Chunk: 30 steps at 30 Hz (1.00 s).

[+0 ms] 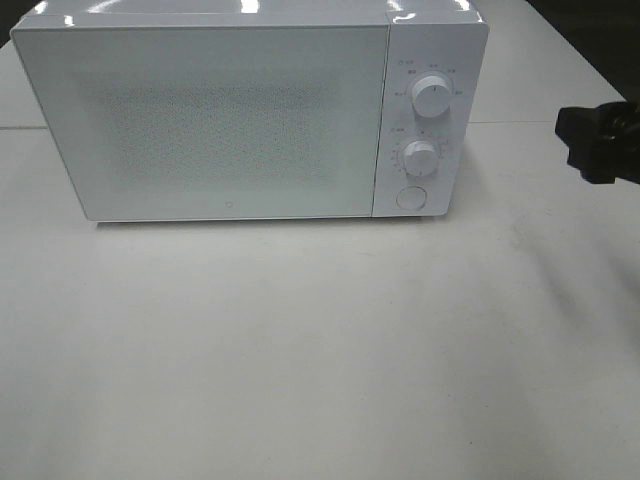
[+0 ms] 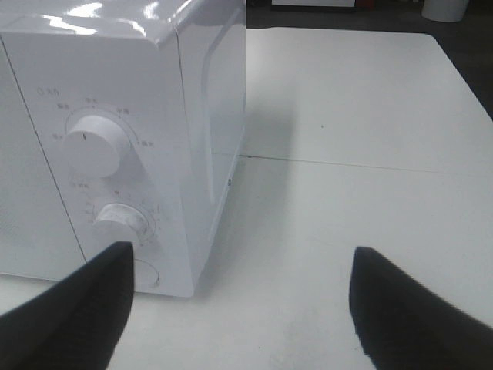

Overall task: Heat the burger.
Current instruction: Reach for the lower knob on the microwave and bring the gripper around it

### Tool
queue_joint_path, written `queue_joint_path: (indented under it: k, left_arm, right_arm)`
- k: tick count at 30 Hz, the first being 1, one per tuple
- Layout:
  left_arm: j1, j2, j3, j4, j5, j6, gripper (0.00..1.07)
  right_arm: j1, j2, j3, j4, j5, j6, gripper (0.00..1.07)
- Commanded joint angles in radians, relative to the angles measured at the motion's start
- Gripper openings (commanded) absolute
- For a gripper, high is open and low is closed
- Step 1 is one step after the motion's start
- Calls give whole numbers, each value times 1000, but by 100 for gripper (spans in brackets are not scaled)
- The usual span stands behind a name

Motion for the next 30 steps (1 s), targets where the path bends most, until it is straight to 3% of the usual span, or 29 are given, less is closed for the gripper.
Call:
queue_joint_path:
  k: [1, 3, 5, 6, 8, 11, 13, 19, 24, 30]
  left_arm:
    - [2, -23, 3, 0, 0, -4, 98]
    - [2, -23, 3, 0, 0, -4, 98]
    - [2, -23, 3, 0, 0, -4, 98]
    - [2, -23, 3, 0, 0, -4, 98]
    - [2, -23, 3, 0, 0, -4, 98]
    - [2, -23, 3, 0, 0, -4, 98]
    - [2, -23, 3, 0, 0, -4, 98]
    - [2, -23, 3, 0, 0, -4, 98]
    - [2, -23, 3, 0, 0, -4, 98]
    - [2, -23, 3, 0, 0, -4, 98]
  right_arm:
    - [33, 40, 41, 72, -110, -95, 75]
    - [52, 51, 54, 101, -143, -136, 75]
    - [148, 103, 89, 247, -261, -253, 75]
    - [148, 103, 89, 247, -261, -253, 75]
    - [219, 149, 91, 365, -307, -323, 75]
    - [244, 164, 91, 403, -328, -342, 75]
    - [354, 217, 91, 547, -423, -405, 75]
    - [516, 307, 90, 740, -551, -412, 75]
    - [631, 384, 77, 878, -631, -412, 75]
    - [715, 462, 17, 929, -638, -415, 75]
